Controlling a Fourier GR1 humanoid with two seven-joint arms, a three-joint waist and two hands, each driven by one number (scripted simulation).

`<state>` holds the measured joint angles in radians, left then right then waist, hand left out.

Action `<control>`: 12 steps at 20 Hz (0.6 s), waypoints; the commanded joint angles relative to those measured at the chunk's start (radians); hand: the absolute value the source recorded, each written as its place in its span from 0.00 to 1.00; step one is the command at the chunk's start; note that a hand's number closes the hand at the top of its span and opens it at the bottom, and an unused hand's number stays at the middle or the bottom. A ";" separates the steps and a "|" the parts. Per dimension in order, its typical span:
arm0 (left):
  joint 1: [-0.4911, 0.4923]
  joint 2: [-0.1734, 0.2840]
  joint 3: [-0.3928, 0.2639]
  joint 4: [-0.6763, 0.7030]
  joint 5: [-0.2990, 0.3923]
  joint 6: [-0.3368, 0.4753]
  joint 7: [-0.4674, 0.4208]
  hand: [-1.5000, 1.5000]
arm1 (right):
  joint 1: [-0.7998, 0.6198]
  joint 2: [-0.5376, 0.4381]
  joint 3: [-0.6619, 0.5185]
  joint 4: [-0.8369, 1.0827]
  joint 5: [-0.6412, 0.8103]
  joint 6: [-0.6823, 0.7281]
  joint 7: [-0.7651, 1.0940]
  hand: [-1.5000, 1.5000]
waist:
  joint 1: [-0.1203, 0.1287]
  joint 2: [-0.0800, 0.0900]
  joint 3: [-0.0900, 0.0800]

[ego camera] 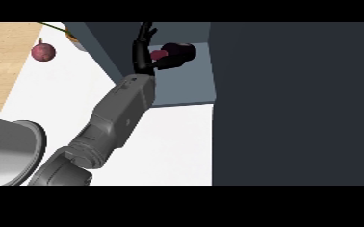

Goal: Pick up the wine, place it into the cabinet and close the cabinet

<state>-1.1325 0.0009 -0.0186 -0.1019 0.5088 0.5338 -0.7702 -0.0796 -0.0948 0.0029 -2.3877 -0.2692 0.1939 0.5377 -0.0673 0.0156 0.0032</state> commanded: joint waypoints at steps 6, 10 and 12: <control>0.039 0.025 0.031 0.010 0.007 0.014 -0.047 0.00 | 0.010 0.003 0.030 -0.073 -0.013 -0.001 0.028 0.00 | -0.009 0.012 -0.005; 0.091 0.019 0.033 -0.003 -0.002 -0.019 -0.118 0.00 | 0.024 -0.007 0.003 -0.065 -0.037 0.007 0.022 0.00 | 0.002 0.007 -0.004; 0.093 0.023 0.038 0.007 0.000 -0.045 -0.108 0.00 | -0.010 -0.020 0.006 -0.058 -0.033 0.007 0.041 0.00 | -0.004 0.011 -0.005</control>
<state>-1.1003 -0.0005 0.0072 -0.1140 0.5079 0.5240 -0.8349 -0.0954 -0.1055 0.0073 -2.3869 -0.2716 0.2001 0.5496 -0.0768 0.0198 0.0029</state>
